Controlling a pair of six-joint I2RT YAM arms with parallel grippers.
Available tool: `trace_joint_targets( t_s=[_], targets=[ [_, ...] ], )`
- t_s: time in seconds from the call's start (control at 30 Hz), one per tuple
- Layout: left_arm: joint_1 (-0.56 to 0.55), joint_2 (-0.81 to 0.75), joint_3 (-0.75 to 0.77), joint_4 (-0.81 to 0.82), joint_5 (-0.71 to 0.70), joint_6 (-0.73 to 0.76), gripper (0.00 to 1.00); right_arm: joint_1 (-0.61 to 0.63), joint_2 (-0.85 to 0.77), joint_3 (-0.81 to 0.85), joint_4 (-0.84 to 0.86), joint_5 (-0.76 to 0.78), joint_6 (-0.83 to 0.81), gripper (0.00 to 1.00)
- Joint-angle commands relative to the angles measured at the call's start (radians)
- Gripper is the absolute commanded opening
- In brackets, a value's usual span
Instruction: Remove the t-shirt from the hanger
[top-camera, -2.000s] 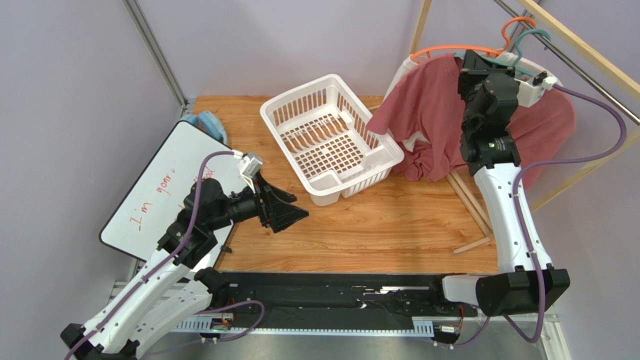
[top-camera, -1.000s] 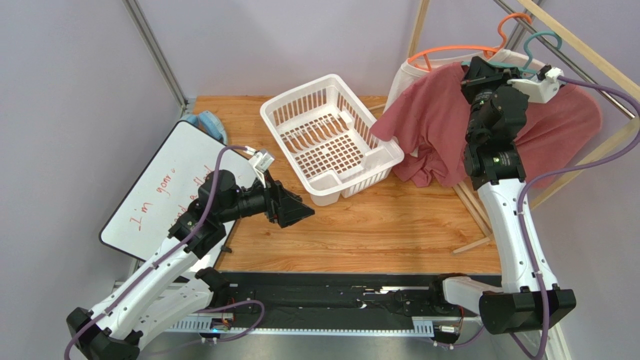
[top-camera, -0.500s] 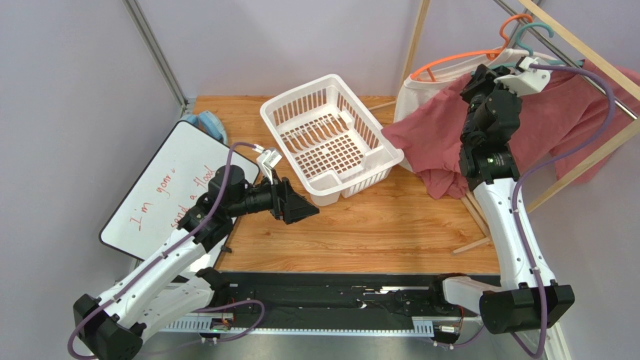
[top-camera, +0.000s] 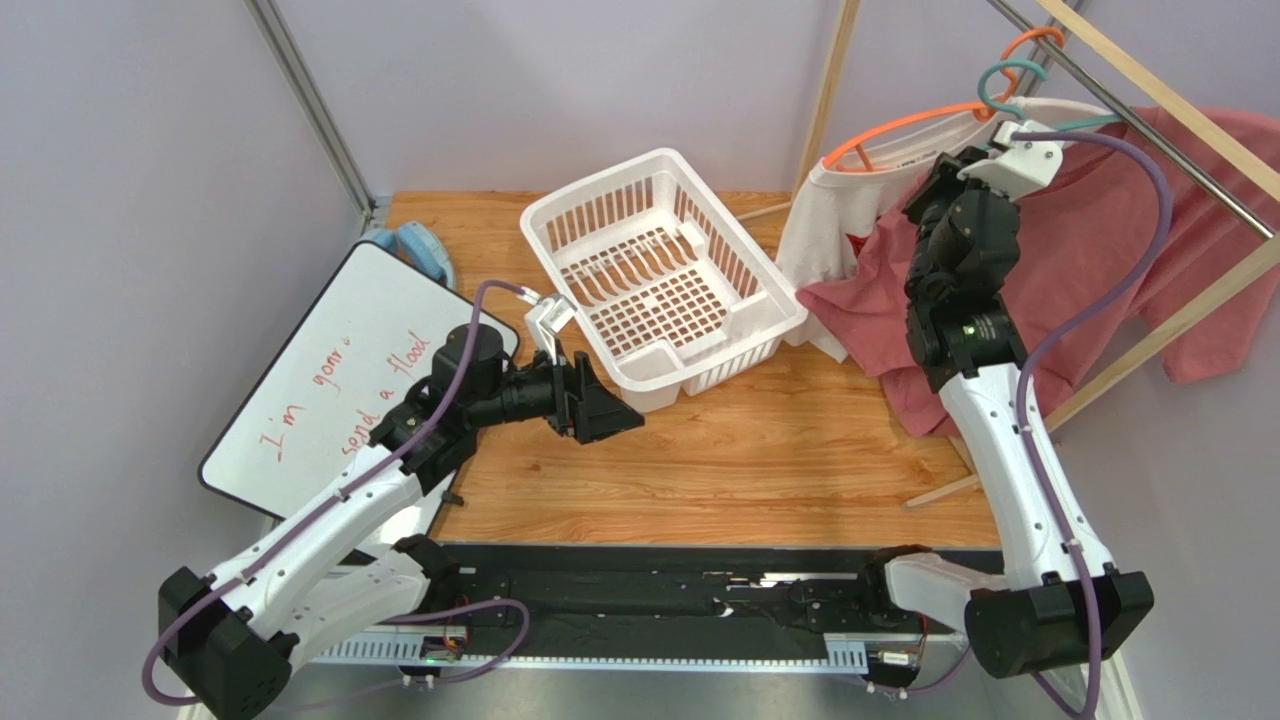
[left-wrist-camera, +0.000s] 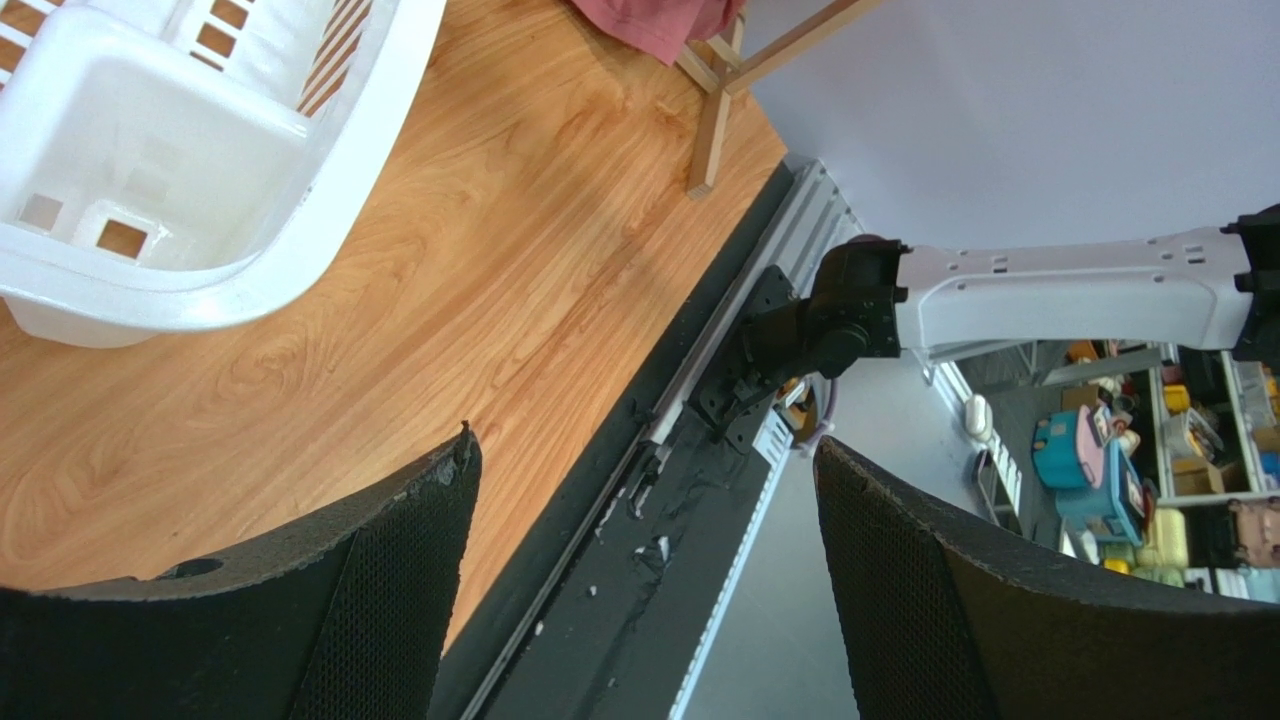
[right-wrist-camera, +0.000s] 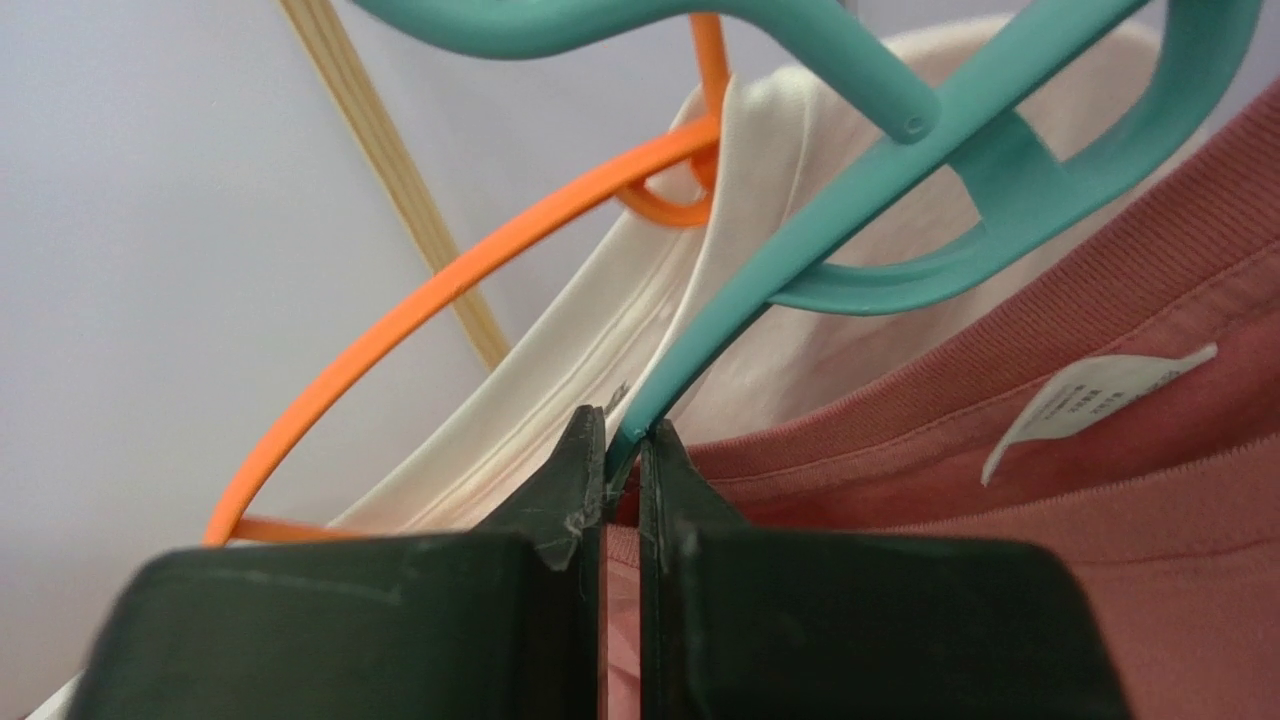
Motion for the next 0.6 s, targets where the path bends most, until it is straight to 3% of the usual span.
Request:
trace_joint_targets(
  t_s=[0.0, 0.2, 0.33, 0.57],
  targets=[
    [-0.005, 0.008, 0.073, -0.018, 0.03, 0.013, 0.85, 0.016, -0.099, 0.01, -0.17, 0.013, 0.134, 0.0],
    [-0.005, 0.014, 0.104, -0.04, 0.05, 0.006, 0.86, 0.016, -0.212, -0.019, -0.416, -0.021, 0.285, 0.0],
    [-0.008, 0.003, 0.084, 0.041, 0.089, -0.054, 0.86, 0.016, -0.269, -0.036, -0.519, -0.079, 0.351, 0.0],
    [-0.077, -0.028, 0.087, 0.089, 0.046, -0.079, 0.85, 0.016, -0.339, -0.087, -0.668, -0.385, 0.463, 0.0]
  ],
)
